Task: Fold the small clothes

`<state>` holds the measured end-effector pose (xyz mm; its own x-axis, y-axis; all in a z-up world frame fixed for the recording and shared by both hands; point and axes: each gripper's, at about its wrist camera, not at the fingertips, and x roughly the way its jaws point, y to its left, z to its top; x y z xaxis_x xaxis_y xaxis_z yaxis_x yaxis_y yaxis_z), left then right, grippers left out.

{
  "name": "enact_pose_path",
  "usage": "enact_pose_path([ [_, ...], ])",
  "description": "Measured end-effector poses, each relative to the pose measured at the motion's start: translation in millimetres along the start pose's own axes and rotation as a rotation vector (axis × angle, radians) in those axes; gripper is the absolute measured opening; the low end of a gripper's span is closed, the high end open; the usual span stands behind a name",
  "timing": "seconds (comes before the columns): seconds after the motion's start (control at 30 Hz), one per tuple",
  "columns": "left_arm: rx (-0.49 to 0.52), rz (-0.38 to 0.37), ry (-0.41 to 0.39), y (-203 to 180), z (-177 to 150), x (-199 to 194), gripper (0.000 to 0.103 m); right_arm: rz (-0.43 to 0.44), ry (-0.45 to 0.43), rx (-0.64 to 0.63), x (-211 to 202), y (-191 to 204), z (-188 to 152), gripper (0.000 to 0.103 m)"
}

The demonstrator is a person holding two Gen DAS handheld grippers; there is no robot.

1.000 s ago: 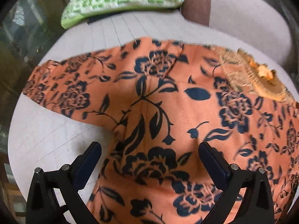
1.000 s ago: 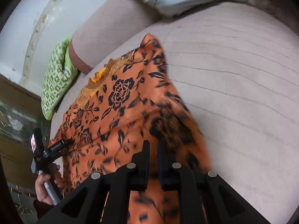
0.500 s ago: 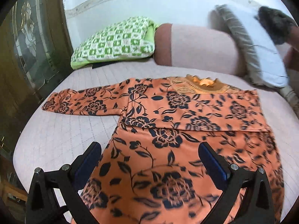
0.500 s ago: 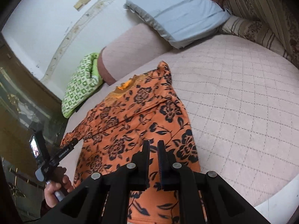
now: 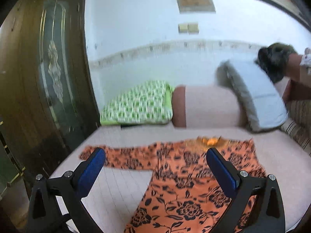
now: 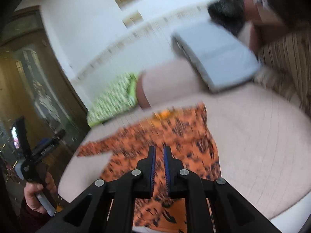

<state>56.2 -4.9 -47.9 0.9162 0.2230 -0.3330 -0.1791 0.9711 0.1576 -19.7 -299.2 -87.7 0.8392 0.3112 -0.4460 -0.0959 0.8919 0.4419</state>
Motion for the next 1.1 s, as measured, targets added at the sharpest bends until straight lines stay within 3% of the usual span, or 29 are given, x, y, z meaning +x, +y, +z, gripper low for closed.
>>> enact_pose_path([
  [0.1,0.029,-0.016,-0.075,-9,12,-27,0.103,0.004,-0.131,-0.064,-44,19,15,0.013],
  [0.13,0.039,-0.034,-0.098,-13,17,-36,0.103,0.002,-0.176,-0.079,-59,23,19,0.020],
  [0.2,0.041,-0.069,-0.124,-19,24,-50,0.103,0.004,-0.263,-0.097,-86,29,23,0.065],
  [0.23,0.034,-0.091,-0.135,-22,29,-57,0.103,0.000,-0.308,-0.091,-100,29,24,0.094],
  [0.3,0.023,-0.122,-0.161,-25,37,-68,0.103,0.011,-0.449,-0.059,-129,26,21,0.095],
  [0.33,0.022,-0.127,-0.172,-26,40,-73,0.103,0.007,-0.477,-0.053,-137,26,21,0.095],
  [0.53,0.024,-0.151,-0.217,-30,54,-89,0.103,-0.033,-0.504,-0.066,-166,27,30,0.095],
  [0.67,0.037,-0.135,-0.226,-30,57,-88,0.103,-0.059,-0.468,-0.079,-164,24,34,0.095],
  [0.87,0.123,-0.010,-0.238,-13,44,-71,0.103,-0.153,-0.391,-0.091,-132,21,40,0.095],
  [0.97,0.132,0.052,-0.193,13,34,-49,0.103,-0.172,-0.330,-0.106,-98,25,44,0.095],
  [1.1,0.110,0.147,-0.074,68,18,-10,0.103,-0.141,-0.236,-0.101,-49,38,41,0.095],
])
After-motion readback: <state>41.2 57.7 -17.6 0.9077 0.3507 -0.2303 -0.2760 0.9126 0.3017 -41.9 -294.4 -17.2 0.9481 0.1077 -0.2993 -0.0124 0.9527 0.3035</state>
